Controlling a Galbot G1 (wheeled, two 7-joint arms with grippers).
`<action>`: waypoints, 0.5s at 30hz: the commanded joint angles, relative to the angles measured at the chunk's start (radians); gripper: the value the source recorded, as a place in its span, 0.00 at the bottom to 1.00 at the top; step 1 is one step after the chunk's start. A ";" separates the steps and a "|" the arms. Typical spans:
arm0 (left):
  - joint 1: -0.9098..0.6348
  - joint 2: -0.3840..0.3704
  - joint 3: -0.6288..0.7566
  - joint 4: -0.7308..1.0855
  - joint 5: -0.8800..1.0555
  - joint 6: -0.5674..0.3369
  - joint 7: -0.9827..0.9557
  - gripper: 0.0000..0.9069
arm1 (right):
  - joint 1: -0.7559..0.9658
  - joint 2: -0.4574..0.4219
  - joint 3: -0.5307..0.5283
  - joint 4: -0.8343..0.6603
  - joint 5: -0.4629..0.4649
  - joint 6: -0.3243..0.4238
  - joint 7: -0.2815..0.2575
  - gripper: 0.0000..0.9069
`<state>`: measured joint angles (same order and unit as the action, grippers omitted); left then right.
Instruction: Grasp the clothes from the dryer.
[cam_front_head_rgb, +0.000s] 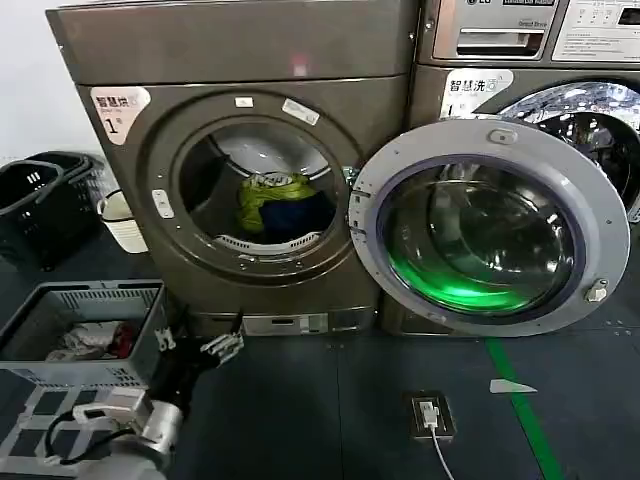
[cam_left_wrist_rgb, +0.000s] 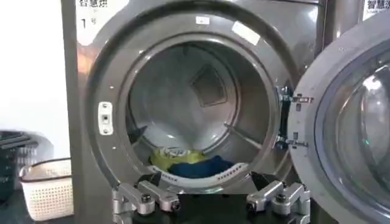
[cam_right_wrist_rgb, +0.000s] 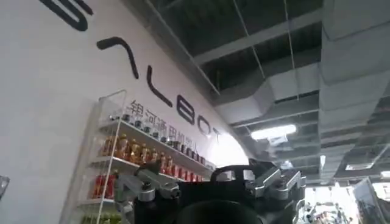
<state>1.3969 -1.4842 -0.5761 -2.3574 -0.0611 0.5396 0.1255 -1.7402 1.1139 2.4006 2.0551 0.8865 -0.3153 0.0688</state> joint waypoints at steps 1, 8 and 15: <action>-0.001 0.002 0.000 0.001 0.000 0.000 0.000 1.00 | -0.001 0.001 0.002 0.001 0.001 0.001 0.004 1.00; 0.006 0.005 0.001 -0.011 -0.001 0.000 0.001 1.00 | -0.005 0.000 0.010 0.007 0.038 -0.012 0.003 1.00; 0.017 0.010 0.001 -0.020 -0.001 -0.001 0.001 1.00 | -0.006 -0.001 0.014 0.006 0.043 -0.012 0.003 1.00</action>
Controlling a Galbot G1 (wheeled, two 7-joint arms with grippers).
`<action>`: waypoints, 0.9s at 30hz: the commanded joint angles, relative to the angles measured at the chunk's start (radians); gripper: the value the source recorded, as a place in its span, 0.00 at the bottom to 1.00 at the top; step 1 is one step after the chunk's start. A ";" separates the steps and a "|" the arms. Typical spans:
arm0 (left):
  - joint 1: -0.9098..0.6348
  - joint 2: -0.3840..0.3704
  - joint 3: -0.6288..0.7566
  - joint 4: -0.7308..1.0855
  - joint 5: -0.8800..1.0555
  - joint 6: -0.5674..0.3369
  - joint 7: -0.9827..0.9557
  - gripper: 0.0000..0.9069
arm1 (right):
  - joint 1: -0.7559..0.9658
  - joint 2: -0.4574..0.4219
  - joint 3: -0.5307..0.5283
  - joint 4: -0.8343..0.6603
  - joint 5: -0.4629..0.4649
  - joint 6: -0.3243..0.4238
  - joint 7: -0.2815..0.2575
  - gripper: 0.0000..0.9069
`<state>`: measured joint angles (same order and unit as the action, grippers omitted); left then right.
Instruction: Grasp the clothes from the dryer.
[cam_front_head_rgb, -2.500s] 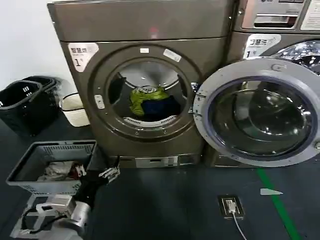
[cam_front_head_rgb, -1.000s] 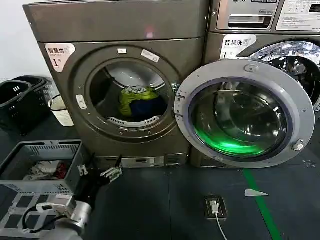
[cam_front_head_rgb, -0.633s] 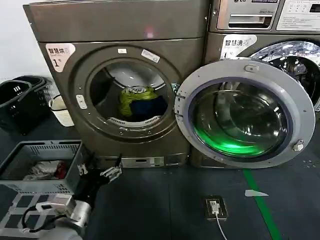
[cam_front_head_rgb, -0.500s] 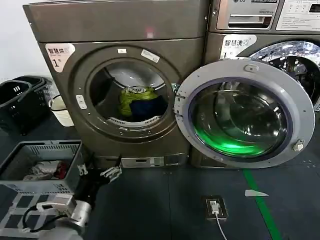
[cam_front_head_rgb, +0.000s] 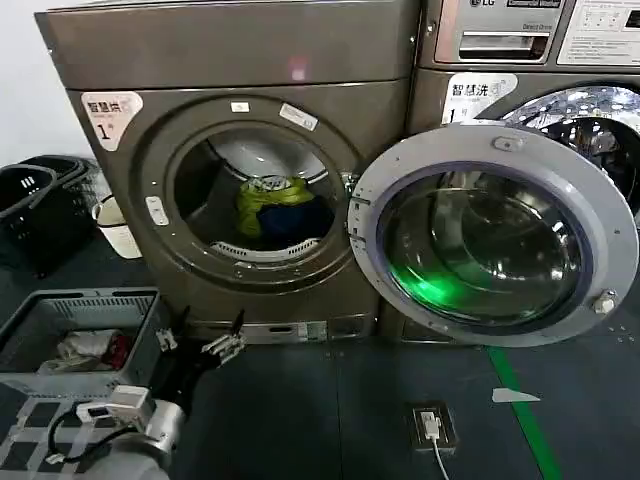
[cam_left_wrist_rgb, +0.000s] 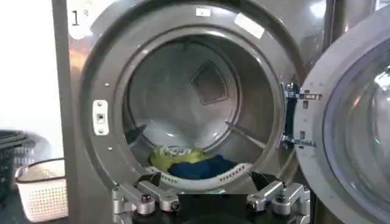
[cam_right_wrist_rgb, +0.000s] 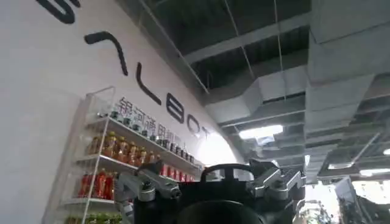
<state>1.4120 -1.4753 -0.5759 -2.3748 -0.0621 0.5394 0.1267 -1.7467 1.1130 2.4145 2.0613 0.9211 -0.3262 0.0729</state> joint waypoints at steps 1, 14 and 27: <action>0.002 0.001 0.001 -0.004 0.000 -0.001 0.000 1.00 | 0.001 0.000 0.000 0.000 0.008 -0.001 -0.001 1.00; 0.001 -0.002 -0.002 -0.002 0.001 -0.001 0.002 1.00 | 0.006 0.002 0.004 -0.002 0.000 -0.013 -0.009 1.00; 0.000 -0.005 -0.002 -0.003 0.001 0.000 0.004 1.00 | 0.007 -0.001 0.006 -0.007 0.021 0.000 0.015 1.00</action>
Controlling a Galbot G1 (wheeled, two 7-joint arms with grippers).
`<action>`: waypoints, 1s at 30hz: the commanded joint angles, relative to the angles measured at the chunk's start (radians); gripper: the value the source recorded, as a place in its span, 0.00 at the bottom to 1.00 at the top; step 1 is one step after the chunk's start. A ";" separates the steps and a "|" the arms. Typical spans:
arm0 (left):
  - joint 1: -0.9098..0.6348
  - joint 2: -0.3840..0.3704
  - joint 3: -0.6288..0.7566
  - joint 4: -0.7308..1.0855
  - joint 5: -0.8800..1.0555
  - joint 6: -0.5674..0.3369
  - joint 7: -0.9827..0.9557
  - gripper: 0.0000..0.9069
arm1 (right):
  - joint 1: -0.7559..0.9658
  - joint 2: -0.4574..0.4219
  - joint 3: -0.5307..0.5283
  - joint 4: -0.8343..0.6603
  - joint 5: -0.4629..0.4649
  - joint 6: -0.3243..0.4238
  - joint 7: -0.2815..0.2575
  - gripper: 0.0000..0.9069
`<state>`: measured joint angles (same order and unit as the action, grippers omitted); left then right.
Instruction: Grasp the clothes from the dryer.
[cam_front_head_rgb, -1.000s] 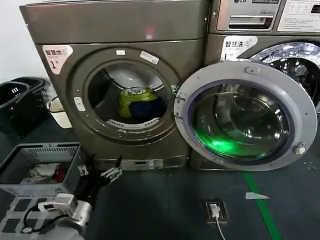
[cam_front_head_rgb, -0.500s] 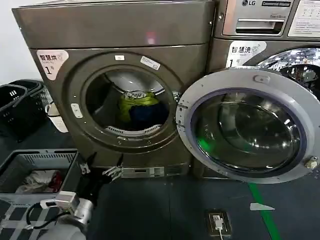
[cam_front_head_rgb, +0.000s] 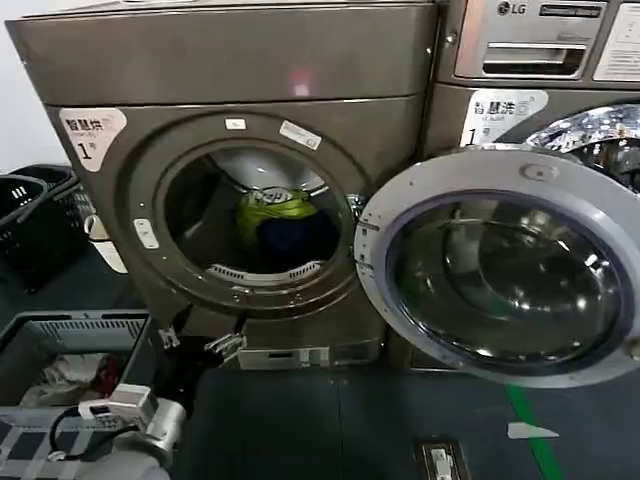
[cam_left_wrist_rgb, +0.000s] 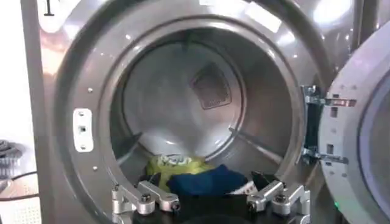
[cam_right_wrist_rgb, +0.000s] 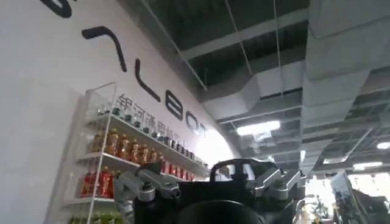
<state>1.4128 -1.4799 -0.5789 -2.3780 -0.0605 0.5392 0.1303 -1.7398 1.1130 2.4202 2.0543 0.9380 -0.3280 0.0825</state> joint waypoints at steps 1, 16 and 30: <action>-0.001 -0.001 0.002 0.000 0.000 0.001 0.001 1.00 | 0.000 0.000 0.001 0.000 0.004 0.002 0.005 1.00; 0.000 -0.001 0.001 0.003 0.001 -0.001 0.002 1.00 | 0.002 -0.002 0.002 -0.003 0.003 0.003 0.000 1.00; 0.004 0.002 0.003 -0.003 0.002 -0.001 0.003 1.00 | 0.001 -0.001 0.002 0.000 0.008 0.005 -0.001 1.00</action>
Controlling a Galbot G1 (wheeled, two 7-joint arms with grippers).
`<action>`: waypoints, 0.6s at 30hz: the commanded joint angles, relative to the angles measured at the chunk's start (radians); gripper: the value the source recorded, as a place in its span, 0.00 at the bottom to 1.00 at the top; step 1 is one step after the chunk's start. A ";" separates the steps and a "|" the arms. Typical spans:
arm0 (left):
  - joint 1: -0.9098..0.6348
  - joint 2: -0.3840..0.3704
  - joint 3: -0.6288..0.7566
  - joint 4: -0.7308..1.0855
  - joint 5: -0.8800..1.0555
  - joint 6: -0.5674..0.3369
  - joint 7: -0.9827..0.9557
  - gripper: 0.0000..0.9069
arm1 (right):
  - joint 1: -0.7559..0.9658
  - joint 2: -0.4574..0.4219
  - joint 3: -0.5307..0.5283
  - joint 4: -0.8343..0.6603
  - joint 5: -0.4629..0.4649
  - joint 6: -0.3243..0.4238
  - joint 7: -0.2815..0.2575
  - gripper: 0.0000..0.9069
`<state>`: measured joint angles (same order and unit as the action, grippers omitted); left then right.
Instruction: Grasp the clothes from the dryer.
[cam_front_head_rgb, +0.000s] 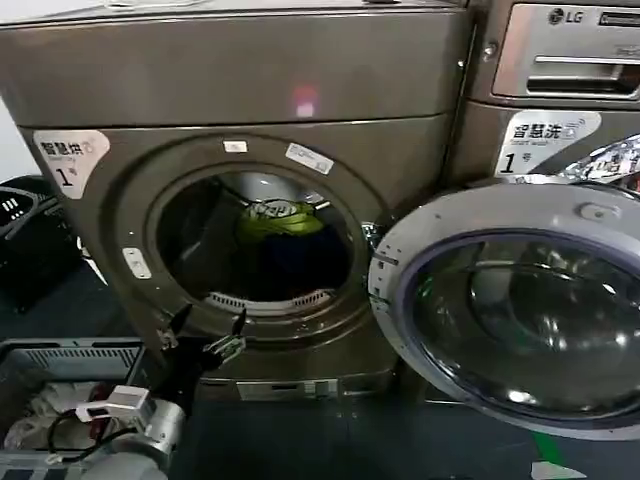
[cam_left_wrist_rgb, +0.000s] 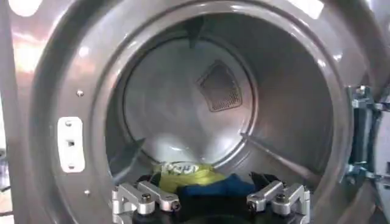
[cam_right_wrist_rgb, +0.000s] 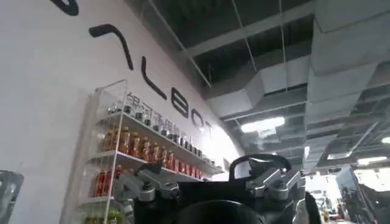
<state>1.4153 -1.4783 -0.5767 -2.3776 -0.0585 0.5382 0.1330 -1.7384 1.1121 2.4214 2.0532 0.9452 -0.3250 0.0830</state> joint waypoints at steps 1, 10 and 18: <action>0.001 0.002 0.000 -0.004 0.001 0.000 0.000 1.00 | -0.001 0.000 0.001 0.001 0.001 0.003 -0.002 1.00; 0.004 0.006 0.002 -0.008 0.000 0.001 0.000 1.00 | -0.014 -0.003 0.019 0.018 0.002 -0.031 -0.021 1.00; -0.026 0.018 -0.009 0.022 -0.007 -0.004 0.000 1.00 | -0.011 -0.006 0.028 0.058 -0.024 -0.117 -0.073 1.00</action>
<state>1.4024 -1.4637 -0.5839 -2.3679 -0.0636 0.5349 0.1333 -1.7501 1.1089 2.4399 2.0888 0.9330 -0.3707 0.0409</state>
